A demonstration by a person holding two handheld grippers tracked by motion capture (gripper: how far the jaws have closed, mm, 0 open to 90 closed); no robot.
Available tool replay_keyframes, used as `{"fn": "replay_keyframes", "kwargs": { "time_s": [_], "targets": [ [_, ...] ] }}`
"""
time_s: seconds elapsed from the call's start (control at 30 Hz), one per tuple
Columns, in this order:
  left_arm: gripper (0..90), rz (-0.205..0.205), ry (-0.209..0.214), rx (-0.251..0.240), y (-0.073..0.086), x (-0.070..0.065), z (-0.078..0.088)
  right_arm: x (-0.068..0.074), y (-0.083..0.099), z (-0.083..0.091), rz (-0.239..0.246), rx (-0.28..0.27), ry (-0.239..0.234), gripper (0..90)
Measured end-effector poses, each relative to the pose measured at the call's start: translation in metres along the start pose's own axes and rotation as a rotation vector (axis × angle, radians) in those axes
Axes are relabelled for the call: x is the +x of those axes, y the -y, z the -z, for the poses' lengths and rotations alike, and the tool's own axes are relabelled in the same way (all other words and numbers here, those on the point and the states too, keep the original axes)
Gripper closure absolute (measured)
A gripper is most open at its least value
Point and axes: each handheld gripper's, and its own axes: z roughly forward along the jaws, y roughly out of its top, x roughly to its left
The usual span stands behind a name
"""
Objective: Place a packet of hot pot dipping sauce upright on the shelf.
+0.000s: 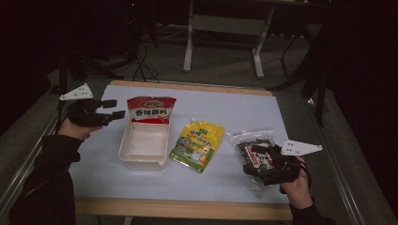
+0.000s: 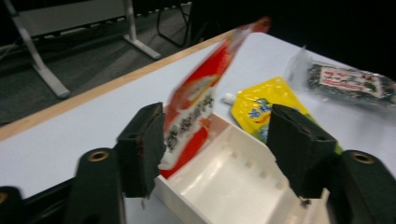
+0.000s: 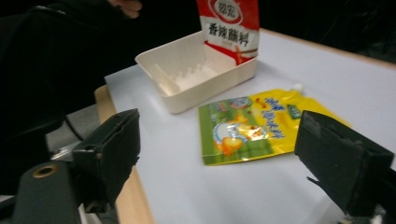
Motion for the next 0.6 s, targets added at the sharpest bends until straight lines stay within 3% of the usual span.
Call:
{"fn": "replay_keyframes", "kwargs": {
  "time_s": [0.13,0.27,0.3,0.47,0.53,0.6],
  "targets": [
    [32.9,0.011,0.009,-0.001,0.008,-0.012,0.007,-0.001,0.001,0.003,0.034,-0.018,0.043,13.4],
    [30.1,0.014,0.02,0.001,0.012,-0.024,0.01,-0.001,0.002,0.004,0.03,-0.006,0.051,13.7],
    [30.1,0.012,0.014,-0.005,0.014,-0.032,0.011,-0.001,0.003,0.004,0.021,-0.001,0.044,13.8],
    [16.0,0.047,0.028,-0.033,0.017,-0.048,0.014,-0.002,0.005,0.003,-0.012,0.027,0.058,12.3],
    [8.1,0.062,0.068,-0.042,0.018,-0.054,0.015,-0.001,0.005,0.002,-0.012,0.035,0.08,11.1],
    [6.0,0.071,0.062,-0.044,0.019,-0.061,0.014,-0.001,0.004,0.002,-0.019,0.035,0.09,10.6]
  ]
}}
